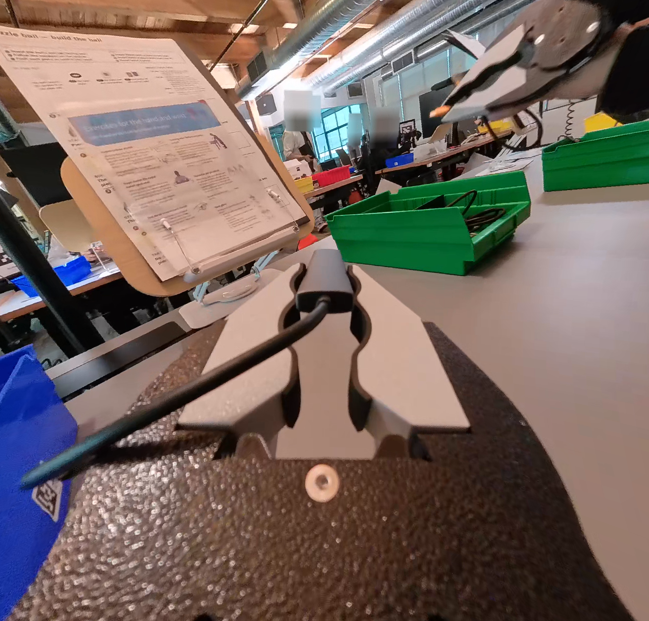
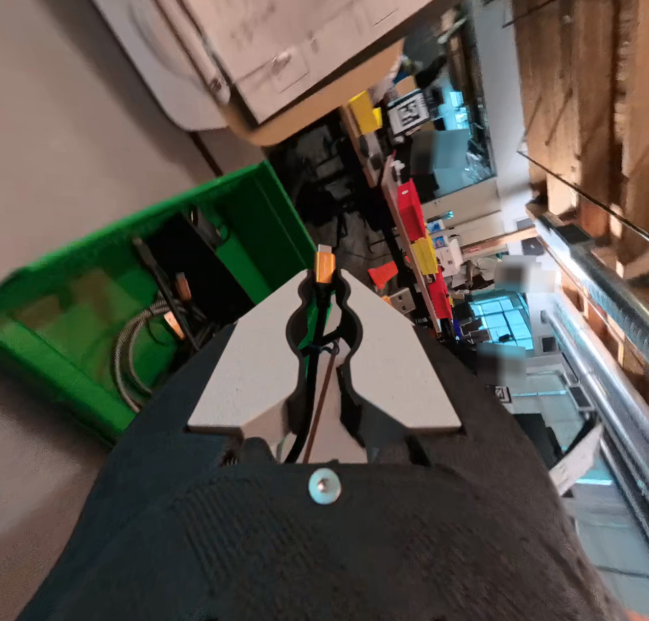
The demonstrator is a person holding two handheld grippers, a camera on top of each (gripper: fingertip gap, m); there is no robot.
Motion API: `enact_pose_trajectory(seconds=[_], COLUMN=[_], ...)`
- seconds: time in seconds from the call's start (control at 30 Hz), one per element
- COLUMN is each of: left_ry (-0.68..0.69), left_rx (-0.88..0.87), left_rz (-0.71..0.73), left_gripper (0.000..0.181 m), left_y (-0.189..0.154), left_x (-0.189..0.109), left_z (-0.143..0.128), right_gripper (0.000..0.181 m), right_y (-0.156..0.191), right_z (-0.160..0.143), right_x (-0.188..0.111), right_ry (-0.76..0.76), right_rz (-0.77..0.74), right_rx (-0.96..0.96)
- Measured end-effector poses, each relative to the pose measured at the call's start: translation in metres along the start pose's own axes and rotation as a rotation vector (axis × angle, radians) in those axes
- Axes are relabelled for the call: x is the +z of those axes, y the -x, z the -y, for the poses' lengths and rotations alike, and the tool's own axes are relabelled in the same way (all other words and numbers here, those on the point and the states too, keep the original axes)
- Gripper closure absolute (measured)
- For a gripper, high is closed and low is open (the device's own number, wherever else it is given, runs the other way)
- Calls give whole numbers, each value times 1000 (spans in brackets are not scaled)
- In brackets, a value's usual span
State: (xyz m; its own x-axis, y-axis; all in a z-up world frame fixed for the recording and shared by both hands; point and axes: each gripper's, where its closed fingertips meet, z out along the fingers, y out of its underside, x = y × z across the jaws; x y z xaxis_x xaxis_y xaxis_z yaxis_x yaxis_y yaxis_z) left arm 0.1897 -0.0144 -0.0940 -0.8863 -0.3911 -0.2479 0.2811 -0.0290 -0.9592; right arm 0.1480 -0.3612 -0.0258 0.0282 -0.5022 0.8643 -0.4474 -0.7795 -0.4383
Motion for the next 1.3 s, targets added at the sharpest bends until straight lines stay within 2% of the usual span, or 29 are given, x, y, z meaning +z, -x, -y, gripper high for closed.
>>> enact_pose_trajectory(seconds=[0.1,0.13,0.17,0.27,0.37,0.43,0.47,0.53,0.6,0.63,0.7,0.8,0.87,1.0,1.1,1.17,1.23,1.3], left_ry=[4,6,7,15,14,6,0,-34,-106,-147,-220,-275,-271,-255,-258,-259,-231,-203], left_rx=[-8,-5,-2,0,-16,-37,-48,-79,-108,-110,-69,1,21,67,74,67,80,53], left_rz=[-6,-8,-8,-15,-18,-35,-54,-134,-237,-275,-321,-423,-486,-540,-552,-561,-547,-487], left_gripper=[161,160,160,160,161,161,161,161,161,161,161,161,161,161,161,161,160,145], left_y=[0,0,-1,-1,0,-2,-4,-15,-31,-37,-46,-65,-78,-91,-94,-94,-93,-86], left_x=[1,1,1,1,1,1,2,2,-1,-3,-9,-16,-18,-18,-19,-20,-17,-11], left_z=[-2,-3,-3,-5,-5,-5,-4,1,12,18,29,36,35,31,31,31,26,21], right_gripper=[171,162,153,147,145,141,138,117,88,82,98,95,110,120,167,173,173,173], right_y=[23,33,40,49,39,43,54,88,134,159,195,213,217,239,239,236,238,235], right_z=[-24,-30,-34,-31,-10,22,43,89,127,144,168,192,202,204,209,210,208,204], right_x=[28,33,37,40,30,15,4,-23,-54,-75,-114,-136,-149,-159,-163,-167,-163,-159], right_ry=[57,76,87,79,16,-86,-152,-267,-289,-273,-245,-258,-269,-185,-202,-257,-293,-316], right_rz=[146,194,216,259,236,282,360,598,925,1130,1482,1702,1830,1917,1974,2003,1959,1879], right_rx=[-88,-116,-125,-75,104,303,419,662,886,966,1058,1199,1230,1149,1176,1147,1095,1026])
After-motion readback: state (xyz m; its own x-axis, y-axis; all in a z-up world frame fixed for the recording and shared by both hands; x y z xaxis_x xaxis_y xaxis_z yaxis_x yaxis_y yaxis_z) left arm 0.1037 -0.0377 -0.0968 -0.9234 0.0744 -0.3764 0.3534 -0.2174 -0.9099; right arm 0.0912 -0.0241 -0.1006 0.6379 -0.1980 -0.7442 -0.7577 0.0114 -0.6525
